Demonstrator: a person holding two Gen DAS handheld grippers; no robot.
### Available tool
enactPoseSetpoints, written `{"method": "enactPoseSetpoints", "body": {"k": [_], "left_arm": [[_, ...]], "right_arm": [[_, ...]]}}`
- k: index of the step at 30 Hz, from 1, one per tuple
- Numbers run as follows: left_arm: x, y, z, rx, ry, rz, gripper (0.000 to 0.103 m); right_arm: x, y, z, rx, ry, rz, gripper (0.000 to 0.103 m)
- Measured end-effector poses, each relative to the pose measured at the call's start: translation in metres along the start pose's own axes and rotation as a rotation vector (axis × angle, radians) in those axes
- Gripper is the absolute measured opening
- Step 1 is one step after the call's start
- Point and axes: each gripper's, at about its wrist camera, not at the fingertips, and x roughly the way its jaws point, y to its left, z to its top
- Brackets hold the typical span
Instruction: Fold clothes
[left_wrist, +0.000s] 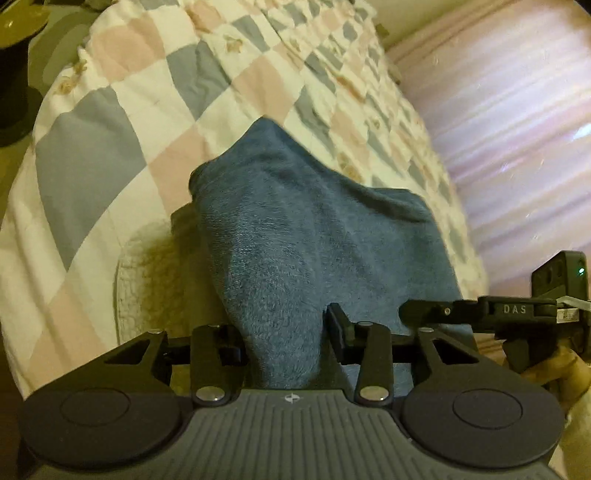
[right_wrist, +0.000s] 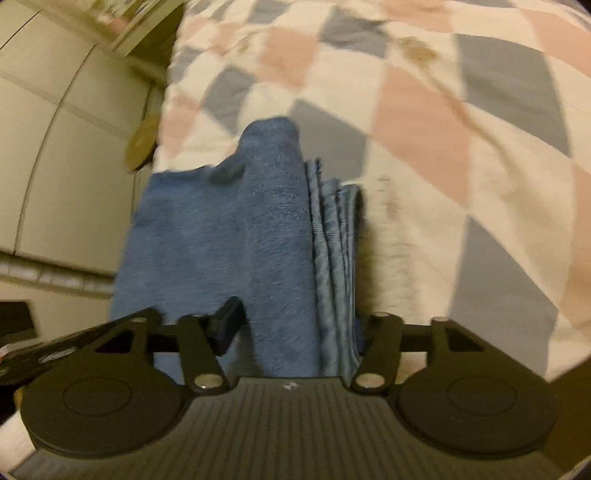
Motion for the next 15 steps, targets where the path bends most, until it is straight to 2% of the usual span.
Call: {"method": "enactPoseSetpoints", "body": {"k": [4,7,9,10,12,13,15], "left_arm": [[-0.017,-0.008,0.007,0.115,-0.013,0.025,0.044],[-0.034,-0.011,0.007,0.186,0.012,0.06,0.044],[-0.055,-0.021,0.003,0.254,-0.004,0.084,0.034],[-0.066,-0.028,0.001,0.287,-0.02,0.083,0.027],[-0.087,-0.044,-0.005,0.358,-0.049,0.068,0.025],[-0.091,-0.052,-0.01,0.402,-0.052,0.044,0.026],[-0.086,-0.066,-0.022,0.495,-0.039,0.015,0.027]], "right_arm": [[-0.026,-0.003,-0.01,0.033,-0.132,-0.069,0.067],[-0.048,0.0,-0.02,0.041,-0.215,-0.141,0.066],[-0.067,0.014,-0.035,0.006,-0.306,-0.196,0.054],[-0.077,0.026,-0.046,-0.034,-0.358,-0.209,0.044],[-0.095,0.05,-0.07,-0.122,-0.452,-0.225,0.041],[-0.099,0.06,-0.084,-0.176,-0.466,-0.214,0.04],[-0.091,0.07,-0.104,-0.269,-0.439,-0.214,0.035]]}}
